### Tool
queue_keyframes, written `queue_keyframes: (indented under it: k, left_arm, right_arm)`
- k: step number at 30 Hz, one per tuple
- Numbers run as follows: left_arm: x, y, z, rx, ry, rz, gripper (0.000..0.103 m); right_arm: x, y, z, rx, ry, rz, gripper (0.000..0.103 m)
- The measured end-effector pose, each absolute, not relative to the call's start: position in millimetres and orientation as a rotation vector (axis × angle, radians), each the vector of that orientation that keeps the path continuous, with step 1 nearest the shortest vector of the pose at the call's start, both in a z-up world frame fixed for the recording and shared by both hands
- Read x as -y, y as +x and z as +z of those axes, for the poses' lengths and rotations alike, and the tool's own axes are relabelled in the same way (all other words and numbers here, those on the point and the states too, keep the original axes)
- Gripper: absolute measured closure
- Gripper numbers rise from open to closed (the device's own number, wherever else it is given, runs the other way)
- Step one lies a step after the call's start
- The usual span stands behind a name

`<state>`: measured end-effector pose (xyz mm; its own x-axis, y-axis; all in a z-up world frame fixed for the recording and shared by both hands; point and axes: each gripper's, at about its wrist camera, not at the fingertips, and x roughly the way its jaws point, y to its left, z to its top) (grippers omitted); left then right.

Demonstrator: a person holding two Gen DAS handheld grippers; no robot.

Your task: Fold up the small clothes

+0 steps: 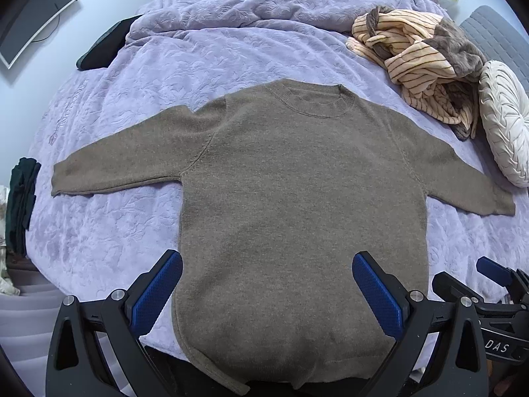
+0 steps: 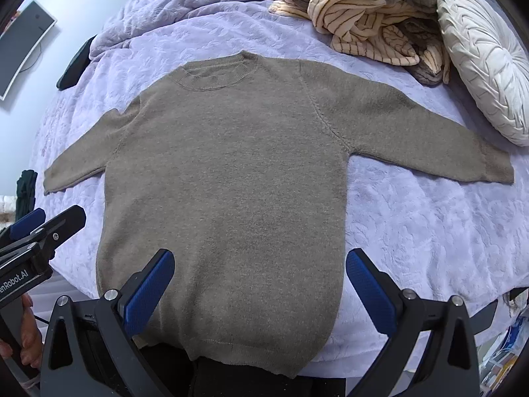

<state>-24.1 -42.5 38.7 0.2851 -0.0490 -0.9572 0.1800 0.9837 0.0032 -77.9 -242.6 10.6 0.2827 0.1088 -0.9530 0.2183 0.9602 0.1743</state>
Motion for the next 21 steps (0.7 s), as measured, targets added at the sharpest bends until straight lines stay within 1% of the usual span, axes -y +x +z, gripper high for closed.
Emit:
queue_keyframes:
  k: [10,21]
  left_arm:
    - [42.4,-33.3,39.3,-1.263,0.131,-0.149,0.000]
    - [32.5,-38.3,27.0,-1.295,0.129,-0.135,0.000]
  right_arm:
    - [247.4,-89.9,7.8,-1.292,0.316,-0.089,0.000]
    - [242.2,-88.2,-5.2,-1.325,0.311,-0.089,0.000]
